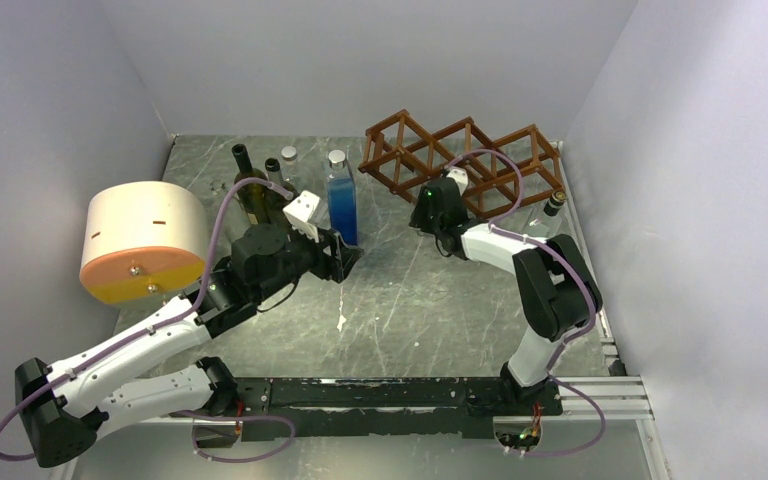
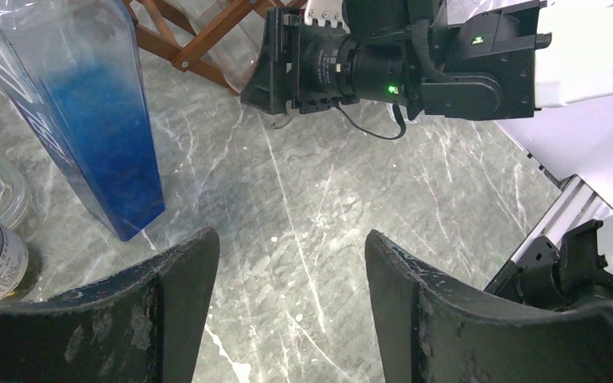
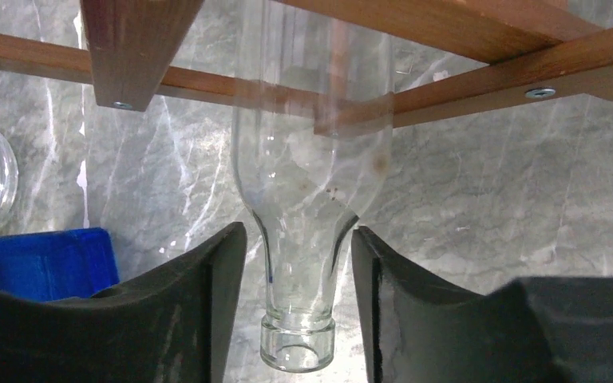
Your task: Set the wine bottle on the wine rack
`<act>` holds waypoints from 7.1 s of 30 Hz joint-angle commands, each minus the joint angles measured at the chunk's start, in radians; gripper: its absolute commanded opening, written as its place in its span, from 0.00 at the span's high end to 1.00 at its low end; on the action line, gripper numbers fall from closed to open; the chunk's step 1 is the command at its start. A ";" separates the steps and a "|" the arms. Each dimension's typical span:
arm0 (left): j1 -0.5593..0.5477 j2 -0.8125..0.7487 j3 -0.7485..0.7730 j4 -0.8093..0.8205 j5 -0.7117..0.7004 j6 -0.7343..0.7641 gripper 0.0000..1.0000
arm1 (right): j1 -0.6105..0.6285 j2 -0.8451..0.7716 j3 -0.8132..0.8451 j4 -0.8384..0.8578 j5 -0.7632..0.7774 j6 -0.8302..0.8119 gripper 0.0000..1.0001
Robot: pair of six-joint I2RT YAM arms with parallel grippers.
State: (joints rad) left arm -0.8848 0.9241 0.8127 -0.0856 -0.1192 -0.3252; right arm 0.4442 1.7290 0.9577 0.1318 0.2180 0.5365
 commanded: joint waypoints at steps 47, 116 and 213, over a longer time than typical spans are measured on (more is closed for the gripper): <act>0.004 -0.096 -0.038 0.123 0.040 0.018 0.27 | -0.287 -0.660 0.231 -0.761 0.606 -0.109 0.22; -0.068 0.168 -0.200 0.485 0.221 0.088 0.01 | -0.014 -0.778 0.157 -0.523 -0.629 -0.289 1.00; -0.123 0.125 -0.195 0.404 0.080 1.391 0.93 | 0.215 -0.534 0.180 -0.767 -0.708 -0.441 0.12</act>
State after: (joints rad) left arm -1.0050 1.0706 0.6025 0.1162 -0.0246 1.0367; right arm 0.6418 1.2110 1.1698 -0.6170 -0.4774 0.1303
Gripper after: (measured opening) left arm 0.689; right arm 0.878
